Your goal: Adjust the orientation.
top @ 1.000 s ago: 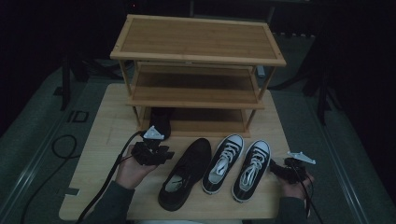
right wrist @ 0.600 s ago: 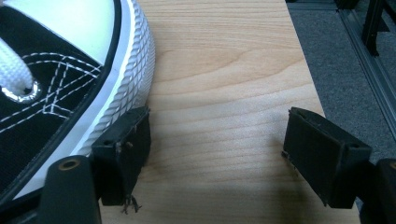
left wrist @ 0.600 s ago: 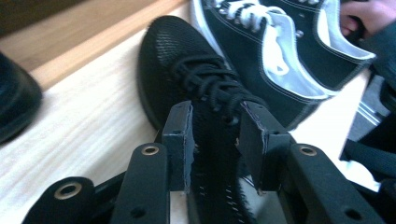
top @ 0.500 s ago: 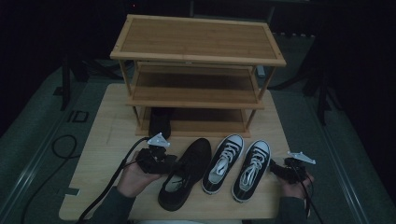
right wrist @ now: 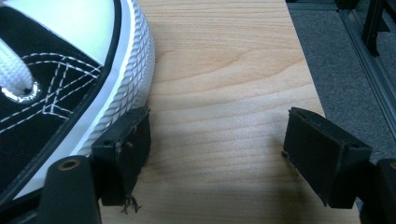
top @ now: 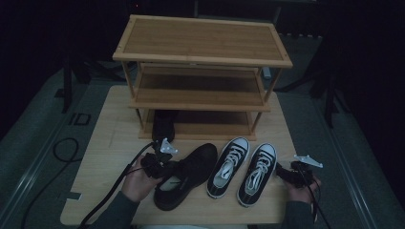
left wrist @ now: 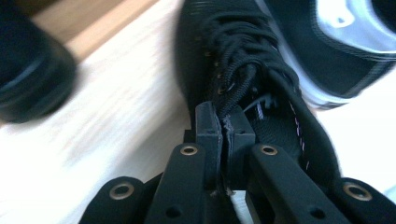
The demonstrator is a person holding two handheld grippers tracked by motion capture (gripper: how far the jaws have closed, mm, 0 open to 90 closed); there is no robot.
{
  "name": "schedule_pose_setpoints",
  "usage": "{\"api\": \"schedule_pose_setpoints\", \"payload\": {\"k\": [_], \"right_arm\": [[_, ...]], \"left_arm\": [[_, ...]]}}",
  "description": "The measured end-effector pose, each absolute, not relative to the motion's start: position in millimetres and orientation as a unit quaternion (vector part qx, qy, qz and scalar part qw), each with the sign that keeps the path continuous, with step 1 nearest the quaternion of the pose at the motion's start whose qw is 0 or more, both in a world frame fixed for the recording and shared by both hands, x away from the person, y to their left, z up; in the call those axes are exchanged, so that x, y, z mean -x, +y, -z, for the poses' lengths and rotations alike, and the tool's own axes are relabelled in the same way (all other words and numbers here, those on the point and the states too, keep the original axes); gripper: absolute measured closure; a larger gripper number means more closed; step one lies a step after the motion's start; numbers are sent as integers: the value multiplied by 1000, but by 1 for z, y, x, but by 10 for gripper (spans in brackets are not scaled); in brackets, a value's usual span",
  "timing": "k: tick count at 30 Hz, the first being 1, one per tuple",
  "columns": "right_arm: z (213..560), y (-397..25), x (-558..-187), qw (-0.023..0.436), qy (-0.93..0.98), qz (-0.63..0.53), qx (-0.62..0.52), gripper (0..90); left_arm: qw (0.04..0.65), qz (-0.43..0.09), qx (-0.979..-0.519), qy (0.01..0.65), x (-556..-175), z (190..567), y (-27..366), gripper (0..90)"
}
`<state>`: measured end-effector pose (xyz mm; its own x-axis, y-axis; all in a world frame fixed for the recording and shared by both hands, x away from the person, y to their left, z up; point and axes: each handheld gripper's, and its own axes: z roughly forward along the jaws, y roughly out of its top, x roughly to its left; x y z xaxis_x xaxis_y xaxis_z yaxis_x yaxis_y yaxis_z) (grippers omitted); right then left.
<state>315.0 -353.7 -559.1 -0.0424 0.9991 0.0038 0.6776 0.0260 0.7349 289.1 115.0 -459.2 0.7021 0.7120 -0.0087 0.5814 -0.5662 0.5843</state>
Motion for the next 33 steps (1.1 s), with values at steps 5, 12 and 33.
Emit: {"api": "schedule_pose_setpoints", "payload": {"k": [5, 12, 33], "right_arm": [[559, -354, -315, 276, 661, -291, -634, 228], [559, -354, -315, 276, 661, -291, -634, 228], [559, -354, -315, 276, 661, -291, -634, 228]], "left_arm": [[277, -117, -879, 369, -295, 459, 121, 870], [274, -105, -884, 364, -302, 463, 122, 804], [270, -71, -895, 347, -325, 475, 115, 879]]}}
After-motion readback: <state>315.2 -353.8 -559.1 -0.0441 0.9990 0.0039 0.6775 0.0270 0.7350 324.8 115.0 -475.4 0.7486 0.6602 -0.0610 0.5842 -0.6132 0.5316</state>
